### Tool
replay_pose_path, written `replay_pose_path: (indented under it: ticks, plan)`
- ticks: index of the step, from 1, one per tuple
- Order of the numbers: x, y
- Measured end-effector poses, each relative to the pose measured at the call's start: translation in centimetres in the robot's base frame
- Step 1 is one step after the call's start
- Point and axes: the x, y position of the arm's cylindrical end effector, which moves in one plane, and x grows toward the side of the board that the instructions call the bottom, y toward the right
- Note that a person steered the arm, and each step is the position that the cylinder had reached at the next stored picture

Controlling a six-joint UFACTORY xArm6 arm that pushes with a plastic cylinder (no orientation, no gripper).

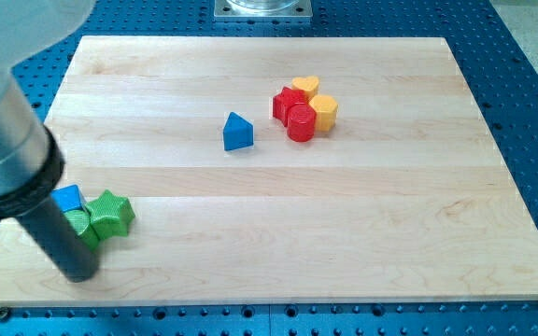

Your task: Slide the blue triangle vertically above the green circle

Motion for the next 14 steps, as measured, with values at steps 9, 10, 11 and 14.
replay_pose_path:
  ticks: [9, 10, 11, 14]
  plan:
    - [-20.8, 17.9]
    - [-21.7, 17.9]
    - [-21.7, 17.9]
    - [-18.3, 16.3]
